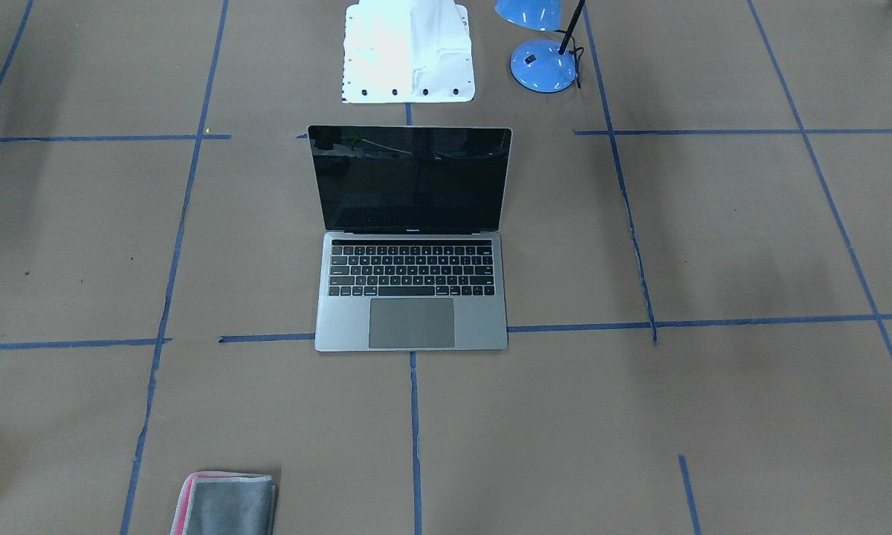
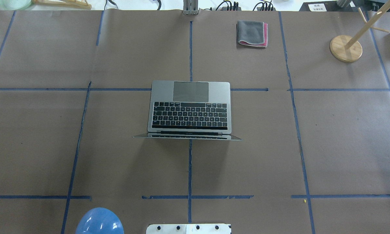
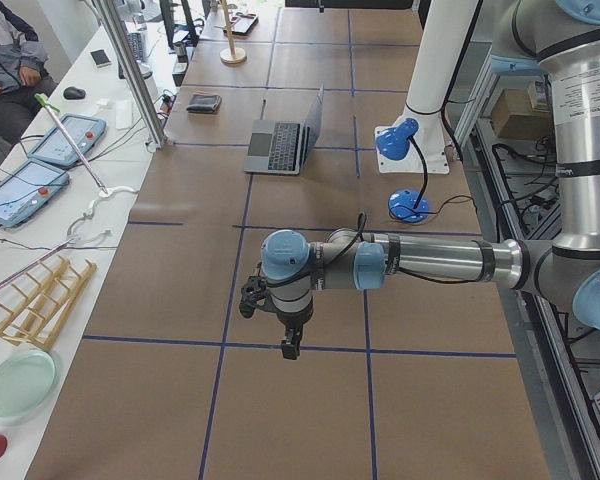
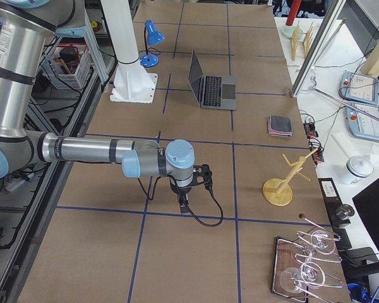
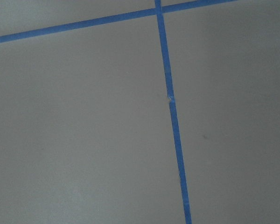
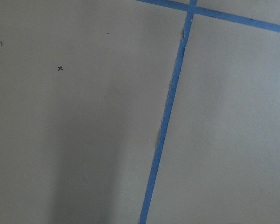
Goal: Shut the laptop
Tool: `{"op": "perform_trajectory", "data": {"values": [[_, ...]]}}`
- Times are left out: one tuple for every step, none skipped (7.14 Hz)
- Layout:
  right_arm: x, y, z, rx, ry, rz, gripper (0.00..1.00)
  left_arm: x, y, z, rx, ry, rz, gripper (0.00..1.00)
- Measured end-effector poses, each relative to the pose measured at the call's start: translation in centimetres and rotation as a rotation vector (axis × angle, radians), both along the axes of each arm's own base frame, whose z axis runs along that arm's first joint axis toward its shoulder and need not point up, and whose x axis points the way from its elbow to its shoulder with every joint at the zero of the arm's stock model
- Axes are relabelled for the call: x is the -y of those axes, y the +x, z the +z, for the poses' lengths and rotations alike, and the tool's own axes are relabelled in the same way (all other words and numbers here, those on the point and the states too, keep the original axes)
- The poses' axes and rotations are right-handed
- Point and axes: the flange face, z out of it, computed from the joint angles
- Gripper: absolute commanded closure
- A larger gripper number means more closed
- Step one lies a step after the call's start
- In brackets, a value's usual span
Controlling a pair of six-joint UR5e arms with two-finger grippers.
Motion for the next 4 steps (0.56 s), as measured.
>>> {"op": "perform_trajectory", "data": {"values": [[0.03,-0.01,-0.04,0.001,0.001,0.000,0.00,-0.07,0.01,-0.08,0.000,0.003,0.001,0.01],[0.08,-0.03,-0.09,0.001,0.001,0.000,0.00,-0.15,0.12,-0.10,0.000,0.006,0.005,0.01],[0.22,-0.06,-0.32,0.002,0.007,0.000,0.00,-0.15,0.35,-0.18,0.000,0.007,0.011,0.01],[0.53,-0.11,-1.00,0.005,0.020,0.002,0.00,-0.11,0.71,-0.46,-0.001,0.012,0.020,0.01]]}}
